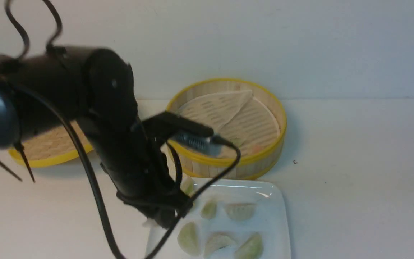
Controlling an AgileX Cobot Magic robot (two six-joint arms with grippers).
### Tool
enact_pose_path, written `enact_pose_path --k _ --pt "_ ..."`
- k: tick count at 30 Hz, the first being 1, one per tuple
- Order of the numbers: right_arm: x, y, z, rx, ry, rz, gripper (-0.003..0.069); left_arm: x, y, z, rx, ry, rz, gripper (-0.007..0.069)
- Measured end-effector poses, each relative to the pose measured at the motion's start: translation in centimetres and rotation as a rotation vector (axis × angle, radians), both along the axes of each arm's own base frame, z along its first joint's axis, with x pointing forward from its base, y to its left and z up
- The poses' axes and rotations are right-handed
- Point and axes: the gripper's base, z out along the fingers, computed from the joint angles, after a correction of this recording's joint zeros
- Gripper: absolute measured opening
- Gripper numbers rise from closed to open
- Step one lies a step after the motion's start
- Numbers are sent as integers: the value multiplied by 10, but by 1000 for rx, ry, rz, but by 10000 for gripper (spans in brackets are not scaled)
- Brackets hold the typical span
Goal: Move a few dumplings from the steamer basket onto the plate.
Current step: Use the left arm to put the dumpling into the plate, then use the right arm to grab a dumpling from inside the steamer
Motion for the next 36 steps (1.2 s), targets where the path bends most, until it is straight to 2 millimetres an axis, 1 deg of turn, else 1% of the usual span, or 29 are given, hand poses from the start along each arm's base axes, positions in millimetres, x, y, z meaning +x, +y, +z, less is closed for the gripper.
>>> enact_pose_path --k 1,4,11,13,15,17,18,20,21,23,24,25,26,27,28,29,31,32,33,34,35,36 --pt "0 0 0 -3 -5 2 -10 -5 -2 -13 7 3 -5 193" --pt "1 0 1 -6 -19 3 -10 -11 -2 -33 19 7 -1 193" --pt "2 0 2 2 -38 1 -10 -1 -7 -56 10 -22 24 196" --pt "2 1 2 6 -38 2 -10 1 -9 -63 13 -9 31 239" --pt "3 0 2 6 -40 1 -10 2 -10 -69 19 6 35 303" --pt "3 0 3 8 -47 -2 -10 3 -11 -72 18 12 48 408" --pt "5 1 3 11 -50 -3 -10 3 -11 -72 16 10 50 452" --pt "8 1 5 11 -47 -2 -10 4 -12 -71 12 4 50 503" --pt "15 1 7 7 -38 9 -10 6 -13 -67 6 -4 51 535" --pt "26 2 14 -7 -31 45 -10 9 -14 -57 1 -19 51 544" --pt "34 3 18 -17 -27 67 -10 10 -15 -50 0 -33 49 533" --pt "46 4 23 -25 -17 94 -10 12 -14 -37 -2 -61 49 502" --pt "52 5 29 -29 -24 111 -10 12 -13 -32 -1 -69 50 487" --pt "61 6 34 -32 -22 129 -10 11 -10 -19 6 -99 50 430" --pt "69 7 36 -33 -13 142 -10 11 -8 -14 14 -113 48 394" --pt "81 10 41 -34 -11 165 -10 9 -2 4 17 -160 60 311" --pt "102 18 47 -41 -3 215 -10 1 13 31 25 -237 91 137" --pt "109 22 50 -48 -8 236 -10 0 17 36 32 -250 102 111" --pt "121 32 48 -63 6 285 -10 -7 27 51 34 -289 125 55" --pt "130 39 49 -79 6 318 -10 -13 35 64 27 -322 150 28" --pt "139 47 45 -93 21 353 -10 -19 41 74 19 -348 170 15" --pt "153 60 43 -126 27 398 -10 -29 50 89 2 -387 188 3"
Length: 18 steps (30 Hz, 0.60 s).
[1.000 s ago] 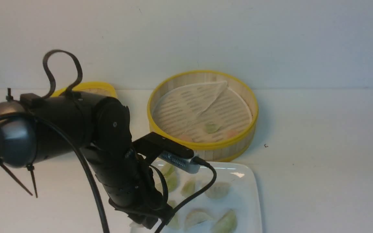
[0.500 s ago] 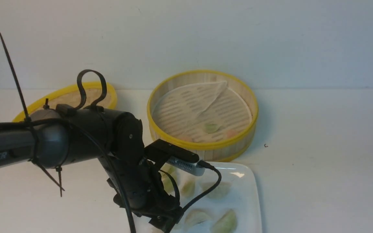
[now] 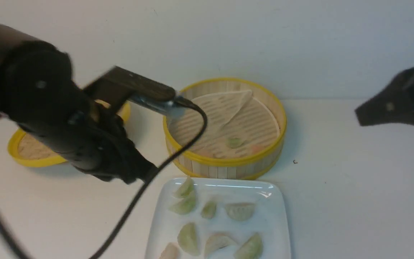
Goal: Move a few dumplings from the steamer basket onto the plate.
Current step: Use the right arm to grab a dumpling from inside the steamer
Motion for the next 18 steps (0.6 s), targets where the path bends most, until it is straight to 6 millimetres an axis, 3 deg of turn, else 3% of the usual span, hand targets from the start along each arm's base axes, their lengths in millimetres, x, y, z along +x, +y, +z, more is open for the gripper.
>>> enact_pose_path --k 4,5,9,12,18 --pt "37 32 -14 -70 22 79 -10 -28 17 31 -52 -86 17 -6" --pt "59 51 -27 -103 43 118 -8 -41 24 41 -69 -114 17 -6" --pt "95 82 -47 -159 35 183 10 -70 40 59 -94 -147 27 -6" --pt "137 116 -85 -205 48 227 64 -101 56 72 -117 -169 43 -6" --pt "193 149 -140 -289 -3 257 224 -149 83 91 -198 -304 48 -6"
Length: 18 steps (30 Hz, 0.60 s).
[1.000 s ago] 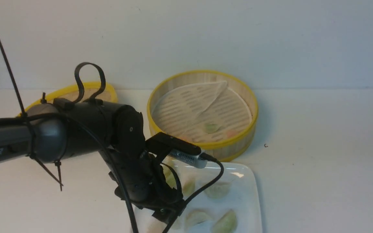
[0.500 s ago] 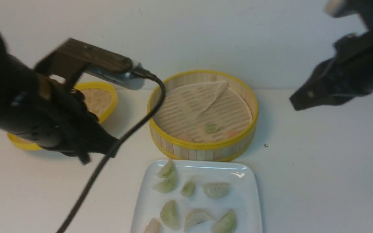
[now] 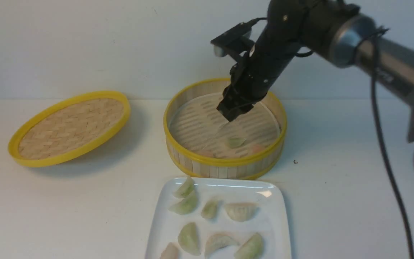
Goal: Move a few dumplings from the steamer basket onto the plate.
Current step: Use the right arm to grab a dumpling from inside the steamer
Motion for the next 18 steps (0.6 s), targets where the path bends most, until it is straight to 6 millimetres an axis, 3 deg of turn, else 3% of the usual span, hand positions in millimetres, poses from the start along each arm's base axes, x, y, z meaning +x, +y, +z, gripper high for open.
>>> enact_pose_path --k 4,10,18 --pt "10 3 -19 -31 3 -16 317 -31 17 7 -55 -86 11 -6" --pt "9 8 -21 -27 9 -14 378 -57 37 11 -103 -172 76 -6" --pt "-4 24 -38 -83 35 31 382 -58 43 11 -80 -203 119 -6"
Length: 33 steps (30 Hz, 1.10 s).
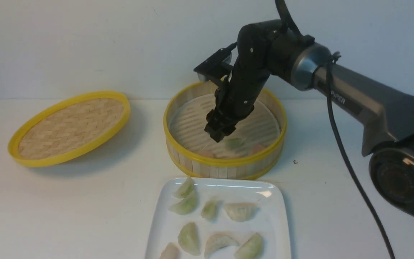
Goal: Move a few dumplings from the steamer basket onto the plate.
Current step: Use the right arm to grab a dumpling from inside the steamer, then use the right arm to put the dumpling into the plate
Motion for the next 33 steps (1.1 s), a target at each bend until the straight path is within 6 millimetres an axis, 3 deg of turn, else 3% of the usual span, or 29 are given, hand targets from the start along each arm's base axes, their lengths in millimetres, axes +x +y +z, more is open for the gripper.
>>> enact_pose_path --k 3,15,18,21,23,26,30,33 --pt "-4 1 -15 -93 -1 23 383 0 0 0 0 -1 2 -6" --pt "-1 -3 -31 -187 -20 39 376 1 4 1 31 -18 35 -6" --pt "0 -3 -31 -190 -22 22 299 2 5 1 38 -22 42 -6" --pt "0 -4 -30 -182 -20 -50 163 2 5 1 39 -23 44 -6" --pt "0 -4 -24 -164 -20 -103 165 2 5 1 40 -23 44 -6" --pt "-4 -5 0 -114 -41 -147 167 2 5 1 41 -23 45 -6" --pt "-18 -7 60 21 -91 -180 167 2 6 1 48 -27 53 -6" --pt "-30 -10 95 101 -118 -189 167 2 7 1 52 -30 58 -6"
